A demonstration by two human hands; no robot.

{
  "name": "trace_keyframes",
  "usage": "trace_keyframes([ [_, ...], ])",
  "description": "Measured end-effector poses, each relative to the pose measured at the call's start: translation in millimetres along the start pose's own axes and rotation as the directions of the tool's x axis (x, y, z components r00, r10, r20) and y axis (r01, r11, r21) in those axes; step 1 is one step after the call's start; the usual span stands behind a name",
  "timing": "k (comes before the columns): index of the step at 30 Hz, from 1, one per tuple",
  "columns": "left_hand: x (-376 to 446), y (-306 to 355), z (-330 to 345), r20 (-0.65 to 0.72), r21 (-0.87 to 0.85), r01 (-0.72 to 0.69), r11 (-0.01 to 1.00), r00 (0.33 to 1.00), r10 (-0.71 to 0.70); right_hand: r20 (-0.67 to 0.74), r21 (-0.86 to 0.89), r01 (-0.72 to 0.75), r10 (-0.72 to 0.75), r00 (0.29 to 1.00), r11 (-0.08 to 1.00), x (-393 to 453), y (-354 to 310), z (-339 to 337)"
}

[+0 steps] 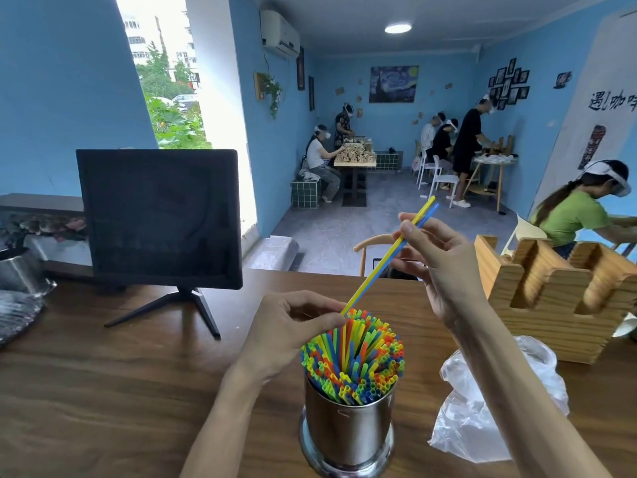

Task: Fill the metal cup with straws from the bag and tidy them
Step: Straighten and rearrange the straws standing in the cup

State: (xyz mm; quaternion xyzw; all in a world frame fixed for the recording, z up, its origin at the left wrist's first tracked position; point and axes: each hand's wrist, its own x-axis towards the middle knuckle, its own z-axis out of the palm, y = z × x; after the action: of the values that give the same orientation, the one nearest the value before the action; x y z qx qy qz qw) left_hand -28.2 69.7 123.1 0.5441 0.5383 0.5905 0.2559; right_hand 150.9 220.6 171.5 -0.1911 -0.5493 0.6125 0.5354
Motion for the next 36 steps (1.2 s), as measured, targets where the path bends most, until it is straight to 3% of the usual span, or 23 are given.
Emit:
trace_keyframes([
  [5,-2,-7,-1,-0.046,0.077,0.001,0.997,0.999,0.003,-0.004,-0.053,0.025,-0.025,1.000,0.998,2,4,-3],
  [8,-4,-9,-1,-0.192,-0.001,-0.015,1.000,0.981,0.015,-0.007,-0.072,0.028,-0.029,1.000,0.997,2,6,-4],
  [13,0,4,-2,-0.504,-0.186,-0.161,0.969,0.862,0.046,0.060,-0.160,0.028,-0.019,0.998,0.987,-3,10,-2],
  [20,7,32,-21,-0.730,-0.066,-0.298,0.952,0.665,0.158,0.282,-0.299,0.100,-0.012,0.959,0.949,-13,10,-2],
  [30,10,46,-21,-0.694,-0.074,-0.342,0.937,0.692,0.198,0.240,-0.282,0.088,-0.018,0.971,0.955,-7,11,-7],
  [36,18,34,-12,-0.658,-0.079,-0.306,0.949,0.731,0.181,0.381,-0.333,0.112,0.025,0.924,0.936,-10,14,-2],
])
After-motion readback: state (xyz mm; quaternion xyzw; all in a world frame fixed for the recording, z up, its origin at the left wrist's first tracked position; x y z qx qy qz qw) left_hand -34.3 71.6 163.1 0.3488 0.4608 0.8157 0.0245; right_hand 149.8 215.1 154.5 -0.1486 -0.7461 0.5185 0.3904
